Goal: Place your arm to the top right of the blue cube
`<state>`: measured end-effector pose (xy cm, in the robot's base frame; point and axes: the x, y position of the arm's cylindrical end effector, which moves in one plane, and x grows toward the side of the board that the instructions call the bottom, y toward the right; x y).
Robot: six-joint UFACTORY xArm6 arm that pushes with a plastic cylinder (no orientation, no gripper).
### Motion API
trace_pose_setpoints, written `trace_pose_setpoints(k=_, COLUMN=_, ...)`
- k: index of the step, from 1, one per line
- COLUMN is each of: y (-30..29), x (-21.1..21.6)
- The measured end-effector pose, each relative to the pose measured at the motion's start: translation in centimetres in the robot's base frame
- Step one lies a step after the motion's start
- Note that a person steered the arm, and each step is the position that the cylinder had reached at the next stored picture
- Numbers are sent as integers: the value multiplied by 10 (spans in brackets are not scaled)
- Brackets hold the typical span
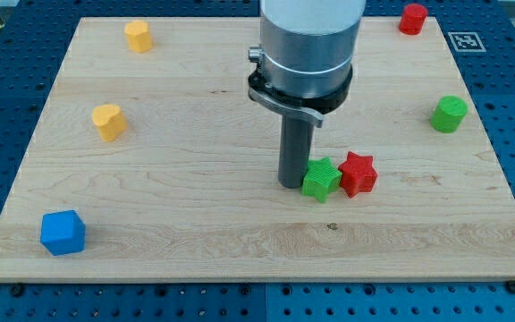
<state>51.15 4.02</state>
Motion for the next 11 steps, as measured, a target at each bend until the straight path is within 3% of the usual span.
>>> trace_pose_setpoints(k=3, y=24, x=16)
trace_pose_setpoints(k=7, y=-63, x=79)
trace_pose_setpoints(k=9, y=-127, x=85)
trace_pose_setpoints(k=11, y=-153, x=55)
